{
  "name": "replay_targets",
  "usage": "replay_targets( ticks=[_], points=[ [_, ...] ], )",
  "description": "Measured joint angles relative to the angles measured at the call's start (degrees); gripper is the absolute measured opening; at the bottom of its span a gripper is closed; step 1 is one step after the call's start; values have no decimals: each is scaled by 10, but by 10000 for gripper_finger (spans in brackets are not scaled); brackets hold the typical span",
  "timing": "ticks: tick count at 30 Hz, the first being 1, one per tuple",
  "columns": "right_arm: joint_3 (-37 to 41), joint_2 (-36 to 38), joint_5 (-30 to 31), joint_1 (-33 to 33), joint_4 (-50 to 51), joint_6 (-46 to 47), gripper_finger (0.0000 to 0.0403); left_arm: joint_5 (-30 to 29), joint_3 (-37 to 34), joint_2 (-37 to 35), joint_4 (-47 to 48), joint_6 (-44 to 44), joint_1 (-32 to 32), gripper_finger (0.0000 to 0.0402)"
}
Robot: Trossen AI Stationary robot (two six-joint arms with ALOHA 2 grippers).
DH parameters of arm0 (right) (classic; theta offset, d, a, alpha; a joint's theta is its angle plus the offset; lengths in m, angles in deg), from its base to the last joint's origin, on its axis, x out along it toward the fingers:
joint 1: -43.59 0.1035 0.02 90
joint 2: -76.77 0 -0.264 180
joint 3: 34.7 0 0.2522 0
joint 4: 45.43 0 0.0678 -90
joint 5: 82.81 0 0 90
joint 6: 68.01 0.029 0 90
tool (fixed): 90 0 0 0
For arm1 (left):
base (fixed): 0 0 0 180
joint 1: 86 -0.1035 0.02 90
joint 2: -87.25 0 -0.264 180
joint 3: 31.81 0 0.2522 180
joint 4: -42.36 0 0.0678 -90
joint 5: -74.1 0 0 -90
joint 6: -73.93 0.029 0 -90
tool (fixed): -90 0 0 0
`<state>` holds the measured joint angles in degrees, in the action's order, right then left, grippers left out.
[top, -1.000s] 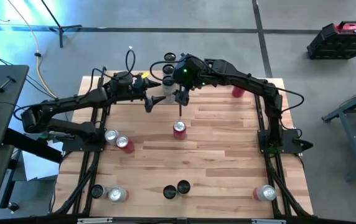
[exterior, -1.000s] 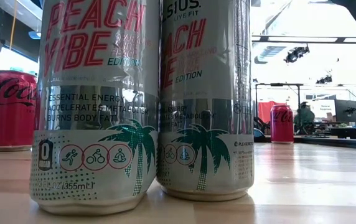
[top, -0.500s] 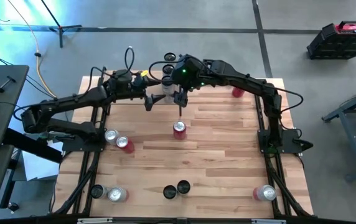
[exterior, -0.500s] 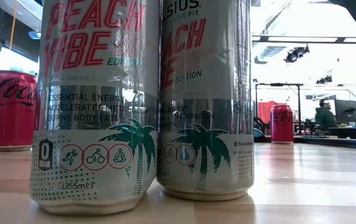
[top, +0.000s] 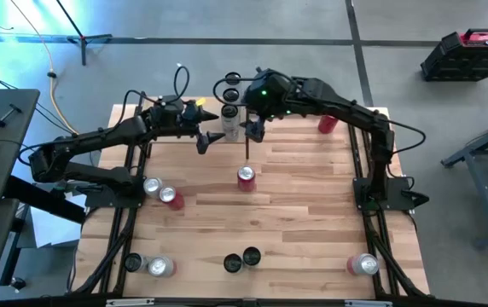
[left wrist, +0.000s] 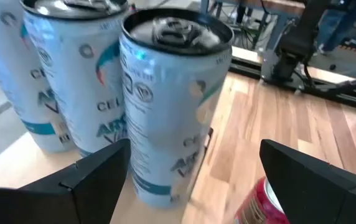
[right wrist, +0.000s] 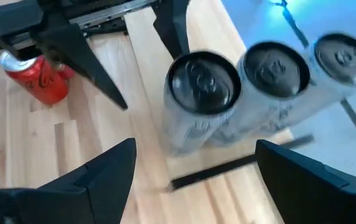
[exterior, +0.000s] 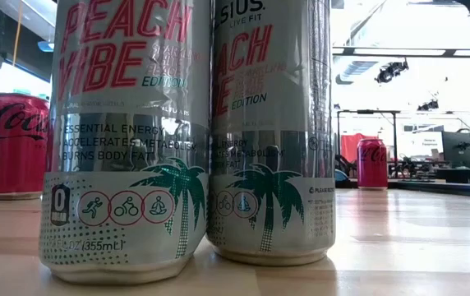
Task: Place canned beverage on shelf
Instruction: Put the middle pink soda can on the shelf
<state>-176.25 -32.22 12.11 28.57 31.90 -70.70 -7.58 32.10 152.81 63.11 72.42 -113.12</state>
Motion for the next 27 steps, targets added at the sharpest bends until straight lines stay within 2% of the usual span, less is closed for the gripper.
replay_targets(
  ticks=[11,14,18,21,24,27],
  points=[
    [0,16,11,41,133,103,314,-3,-16,1,-13,-14,21,349],
    [0,14,20,67,147,136,314,-1,-16,-9,18,-27,38,349],
    [0,14,46,119,151,198,314,-1,-16,-58,79,-41,71,349],
    [0,14,74,169,150,226,314,-1,-16,-108,85,-62,104,349],
    [0,14,140,225,143,252,314,-2,-16,-143,76,-97,152,349],
    [0,15,193,275,141,280,314,-40,-16,-156,83,-132,227,349]
  ],
)
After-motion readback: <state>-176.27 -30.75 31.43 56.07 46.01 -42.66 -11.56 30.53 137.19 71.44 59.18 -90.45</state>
